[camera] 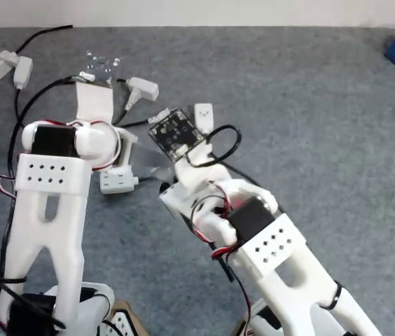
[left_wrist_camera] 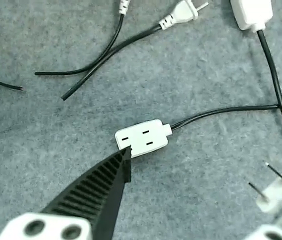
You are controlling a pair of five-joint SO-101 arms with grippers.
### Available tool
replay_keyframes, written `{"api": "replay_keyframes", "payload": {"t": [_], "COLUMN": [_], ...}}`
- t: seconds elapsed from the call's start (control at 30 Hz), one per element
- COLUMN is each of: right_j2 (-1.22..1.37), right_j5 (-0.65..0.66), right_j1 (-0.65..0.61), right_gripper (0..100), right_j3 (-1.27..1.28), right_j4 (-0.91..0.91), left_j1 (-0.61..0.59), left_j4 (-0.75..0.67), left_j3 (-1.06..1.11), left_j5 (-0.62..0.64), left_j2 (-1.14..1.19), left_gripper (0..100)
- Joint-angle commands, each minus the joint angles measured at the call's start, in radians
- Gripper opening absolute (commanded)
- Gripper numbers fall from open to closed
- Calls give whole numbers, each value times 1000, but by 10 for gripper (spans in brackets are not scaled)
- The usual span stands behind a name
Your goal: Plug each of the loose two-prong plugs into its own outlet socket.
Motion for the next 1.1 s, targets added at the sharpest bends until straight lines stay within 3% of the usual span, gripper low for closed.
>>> {"api": "replay_keyframes", "payload": {"t": [0.0,0.57,0.83,1.07], "right_j2": [-33,-22,5,120], "right_j5": [0,2,74,81], "right_j1": [-21,24,24,24], "right_gripper": [6,6,6,6], "right_j3": [-77,-234,-116,-82], "right_j4": [42,153,174,170], "left_j1": [-21,-51,-254,-321], "left_j4": [-20,-37,-107,-100], "left_j3": [4,74,24,31], "left_j5": [-32,-40,-40,-106], "left_j2": [-2,-12,-2,-2], "left_gripper": [457,457,457,457]}}
